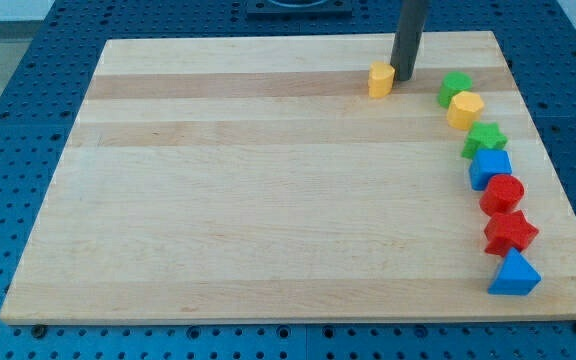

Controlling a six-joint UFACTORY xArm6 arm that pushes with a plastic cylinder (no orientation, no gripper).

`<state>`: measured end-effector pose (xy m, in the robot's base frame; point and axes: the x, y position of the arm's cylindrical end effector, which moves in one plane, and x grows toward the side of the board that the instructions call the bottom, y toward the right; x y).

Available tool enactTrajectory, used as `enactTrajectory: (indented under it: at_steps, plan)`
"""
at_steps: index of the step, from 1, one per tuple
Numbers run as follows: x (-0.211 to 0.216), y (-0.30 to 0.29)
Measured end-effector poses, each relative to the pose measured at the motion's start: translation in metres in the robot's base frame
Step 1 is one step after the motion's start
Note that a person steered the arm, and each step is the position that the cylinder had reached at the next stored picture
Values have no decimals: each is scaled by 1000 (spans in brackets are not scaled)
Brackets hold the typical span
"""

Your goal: Slide the yellow hexagon diagonally to the top left of the green star

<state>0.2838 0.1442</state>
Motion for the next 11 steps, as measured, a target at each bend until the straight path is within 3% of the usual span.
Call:
enactTrajectory:
  at_steps: [2,3,5,7,9,11]
  plan:
    - [-12,100]
    - [-12,108]
    - [43,105]
    - [68,106]
    - [74,105]
    - [74,56]
